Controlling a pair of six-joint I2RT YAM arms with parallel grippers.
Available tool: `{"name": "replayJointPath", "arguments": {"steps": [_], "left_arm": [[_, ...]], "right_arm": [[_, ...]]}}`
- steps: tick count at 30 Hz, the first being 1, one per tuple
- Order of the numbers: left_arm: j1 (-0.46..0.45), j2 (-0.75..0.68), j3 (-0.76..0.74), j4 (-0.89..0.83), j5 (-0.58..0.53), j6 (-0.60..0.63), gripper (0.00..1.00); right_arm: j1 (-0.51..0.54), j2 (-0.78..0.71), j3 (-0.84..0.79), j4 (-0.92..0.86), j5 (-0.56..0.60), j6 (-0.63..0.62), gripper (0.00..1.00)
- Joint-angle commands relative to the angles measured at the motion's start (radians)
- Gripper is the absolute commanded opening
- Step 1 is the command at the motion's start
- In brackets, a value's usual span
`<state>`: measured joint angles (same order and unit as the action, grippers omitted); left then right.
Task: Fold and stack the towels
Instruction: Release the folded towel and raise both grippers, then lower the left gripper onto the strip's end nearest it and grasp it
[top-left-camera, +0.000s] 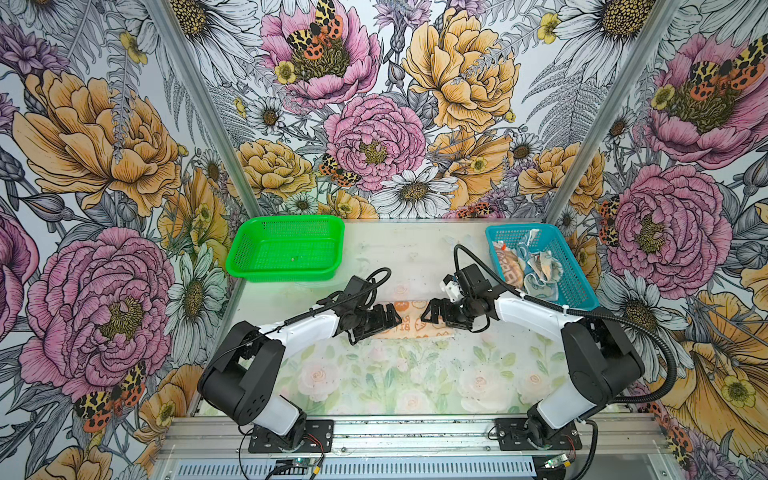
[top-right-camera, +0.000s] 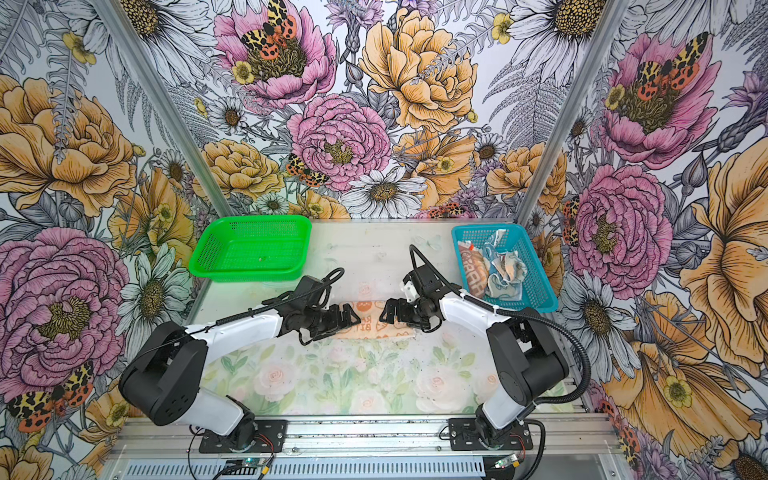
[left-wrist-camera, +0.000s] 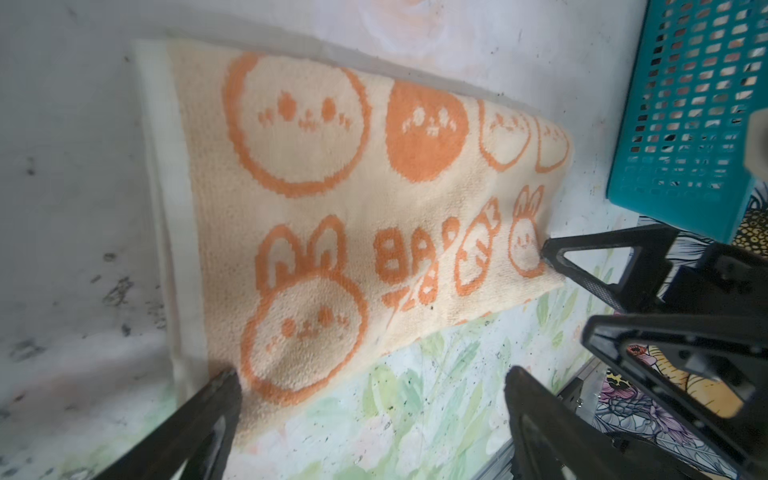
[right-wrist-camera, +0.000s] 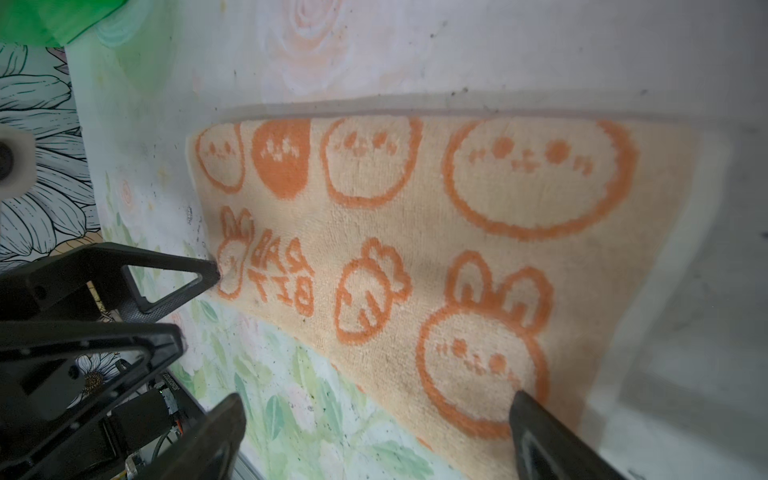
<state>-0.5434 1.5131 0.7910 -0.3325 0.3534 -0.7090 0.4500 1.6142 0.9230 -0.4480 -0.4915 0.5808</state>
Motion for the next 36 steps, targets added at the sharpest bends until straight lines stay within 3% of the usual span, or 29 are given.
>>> {"name": "replayJointPath", "arguments": {"steps": [1, 8, 16, 21, 27, 36], "left_arm": [[0.015, 0.019, -0.026, 0.049, 0.016, -0.003, 0.99], [0.035, 0.019, -0.022, 0.002, -0.007, 0.038, 0.99], [0.039, 0.005, 0.053, -0.033, 0.002, 0.045, 0.99], [0.076, -0.003, 0.149, -0.162, -0.016, 0.105, 0.99], [0.095, 0.072, 0.247, -0.346, -0.117, 0.209, 0.99], [0.051, 0.185, 0.323, -0.42, -0.227, 0.254, 0.99]], "right_arm": [[-0.023, 0.033, -0.023, 0.042, 0.01, -0.005, 0.99], [-0.061, 0.04, -0.022, -0.004, 0.075, -0.04, 0.99], [-0.066, -0.044, 0.08, -0.044, 0.07, -0.025, 0.99], [-0.079, 0.007, 0.109, -0.05, 0.058, -0.037, 0.99], [-0.067, 0.034, 0.097, -0.08, 0.14, -0.073, 0.99], [-0.052, 0.054, 0.071, -0.079, 0.156, -0.097, 0.99]]}}
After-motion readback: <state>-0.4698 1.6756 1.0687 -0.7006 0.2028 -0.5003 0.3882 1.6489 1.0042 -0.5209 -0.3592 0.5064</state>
